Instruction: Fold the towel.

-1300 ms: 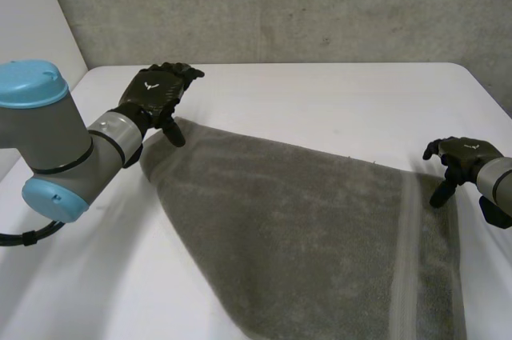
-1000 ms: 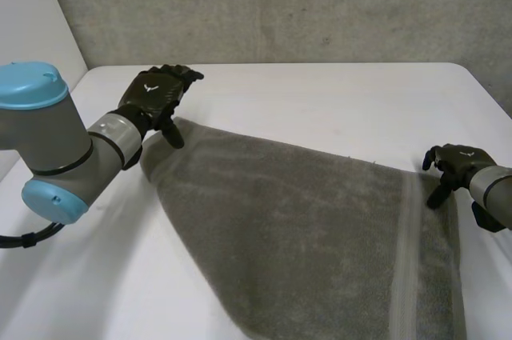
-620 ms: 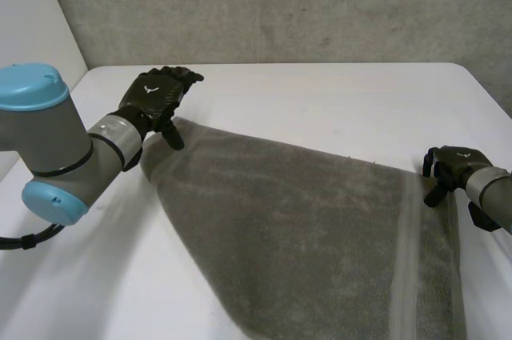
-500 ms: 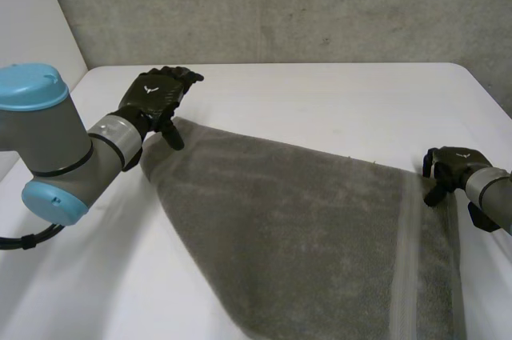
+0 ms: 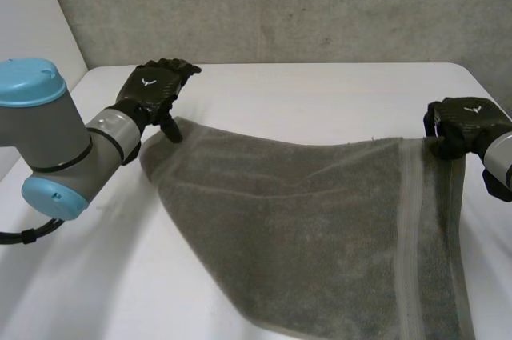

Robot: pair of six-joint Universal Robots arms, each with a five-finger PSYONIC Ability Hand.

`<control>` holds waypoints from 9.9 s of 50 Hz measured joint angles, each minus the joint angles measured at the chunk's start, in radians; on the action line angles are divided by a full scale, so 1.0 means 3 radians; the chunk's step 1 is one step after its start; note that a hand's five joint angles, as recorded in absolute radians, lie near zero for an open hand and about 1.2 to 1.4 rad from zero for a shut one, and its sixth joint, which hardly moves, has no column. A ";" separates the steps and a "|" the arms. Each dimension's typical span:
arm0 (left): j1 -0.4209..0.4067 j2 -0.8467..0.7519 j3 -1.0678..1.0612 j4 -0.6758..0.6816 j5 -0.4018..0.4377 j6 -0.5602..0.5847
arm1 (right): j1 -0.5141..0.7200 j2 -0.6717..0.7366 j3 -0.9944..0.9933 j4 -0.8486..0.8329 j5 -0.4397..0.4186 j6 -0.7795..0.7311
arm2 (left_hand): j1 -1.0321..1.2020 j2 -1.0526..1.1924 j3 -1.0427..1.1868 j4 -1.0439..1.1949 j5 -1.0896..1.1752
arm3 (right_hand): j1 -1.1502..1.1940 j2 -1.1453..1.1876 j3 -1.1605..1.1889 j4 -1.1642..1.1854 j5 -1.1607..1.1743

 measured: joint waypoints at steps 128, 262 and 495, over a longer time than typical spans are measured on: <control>-0.0493 -0.2053 0.2822 -0.1002 0.1134 -0.0552 | 0.0988 -0.1420 -0.0432 -0.0803 -0.0684 -0.0539 | 0.0619 0.0622 0.0636 0.0614 0.0556 | 0.0000 0.0032 0.0027 0.0016 0.0012; 0.0244 -0.1029 0.1048 -0.1673 -0.0267 0.1553 | 0.0363 0.0020 0.0567 -0.0001 -0.0351 -0.0353 | 0.1291 0.1313 0.1321 0.1304 0.1248 | -0.2059 -0.2571 -0.2652 -0.2726 -0.2610; 0.0129 0.1597 -0.1717 -0.1518 -0.0533 0.0434 | 0.0267 0.0659 -0.0429 0.0637 0.0655 -0.1666 | 0.0960 0.0967 0.0980 0.0955 0.0899 | 0.0031 0.0015 0.0033 0.0016 0.0068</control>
